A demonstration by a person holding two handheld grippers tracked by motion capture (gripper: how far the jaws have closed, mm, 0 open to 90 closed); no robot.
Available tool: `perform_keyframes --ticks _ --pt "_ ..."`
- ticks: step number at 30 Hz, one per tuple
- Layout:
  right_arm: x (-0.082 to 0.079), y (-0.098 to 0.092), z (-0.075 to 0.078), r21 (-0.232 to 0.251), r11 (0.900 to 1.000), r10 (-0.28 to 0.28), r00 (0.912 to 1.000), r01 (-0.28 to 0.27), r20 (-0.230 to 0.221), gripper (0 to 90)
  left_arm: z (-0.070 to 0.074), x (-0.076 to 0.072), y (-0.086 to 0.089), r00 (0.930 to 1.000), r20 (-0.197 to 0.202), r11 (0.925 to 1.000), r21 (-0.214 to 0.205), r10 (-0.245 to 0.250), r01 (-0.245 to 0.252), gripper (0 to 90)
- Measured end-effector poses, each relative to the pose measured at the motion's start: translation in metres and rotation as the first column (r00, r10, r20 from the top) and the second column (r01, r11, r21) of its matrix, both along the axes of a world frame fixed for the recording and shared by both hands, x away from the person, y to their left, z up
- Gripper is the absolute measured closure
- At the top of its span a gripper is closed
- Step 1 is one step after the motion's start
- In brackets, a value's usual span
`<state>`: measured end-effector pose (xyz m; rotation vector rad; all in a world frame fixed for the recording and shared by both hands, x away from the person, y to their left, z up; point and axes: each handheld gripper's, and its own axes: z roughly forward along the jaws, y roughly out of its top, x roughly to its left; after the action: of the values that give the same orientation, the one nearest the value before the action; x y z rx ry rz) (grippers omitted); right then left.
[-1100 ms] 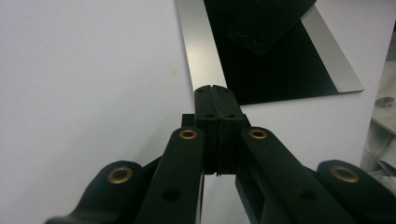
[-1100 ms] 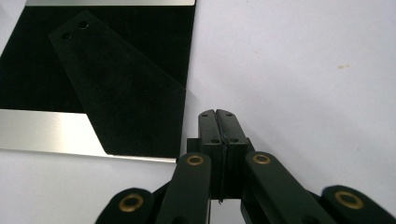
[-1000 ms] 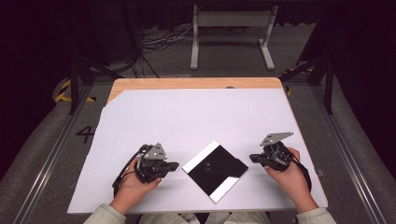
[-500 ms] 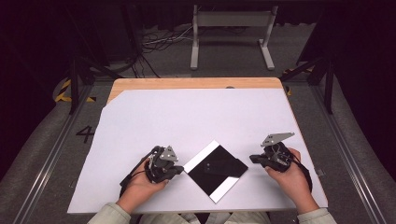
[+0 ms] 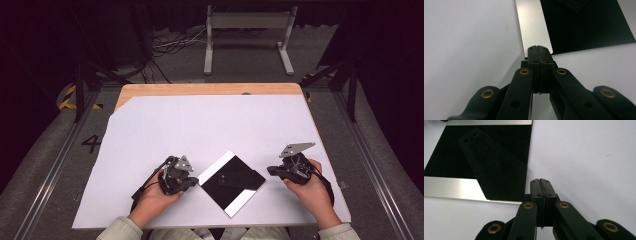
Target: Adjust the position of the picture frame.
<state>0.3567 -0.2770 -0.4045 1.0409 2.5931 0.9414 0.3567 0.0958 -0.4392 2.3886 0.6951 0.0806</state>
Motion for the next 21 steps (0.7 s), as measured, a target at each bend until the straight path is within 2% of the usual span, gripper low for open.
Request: perform_keyframes --ticks 5,13,18,21 --pt "0.0 0.0 0.001 0.0 1.0 -0.003 1.0 0.003 0.003 90.0 0.0 0.006 -0.001 0.9999 -0.011 0.9999 -0.009 0.009 -0.009 90.0" --pt "-0.001 -0.003 0.002 0.004 0.9999 -0.01 0.9999 0.01 0.002 90.0 0.0 0.02 -0.005 0.997 -0.032 0.9971 -0.023 0.071 -0.072 90.0" --pt "0.0 -0.005 0.001 0.004 0.9999 -0.014 0.9999 0.014 0.002 90.0 0.001 0.028 -0.015 0.9955 -0.008 0.9955 -0.011 0.094 -0.094 90.0" --pt "0.0 -0.007 0.001 0.001 0.9999 -0.016 0.9999 0.016 -0.001 90.0 0.0 0.035 -0.018 0.9934 -0.017 0.993 -0.031 0.114 -0.114 90.0"
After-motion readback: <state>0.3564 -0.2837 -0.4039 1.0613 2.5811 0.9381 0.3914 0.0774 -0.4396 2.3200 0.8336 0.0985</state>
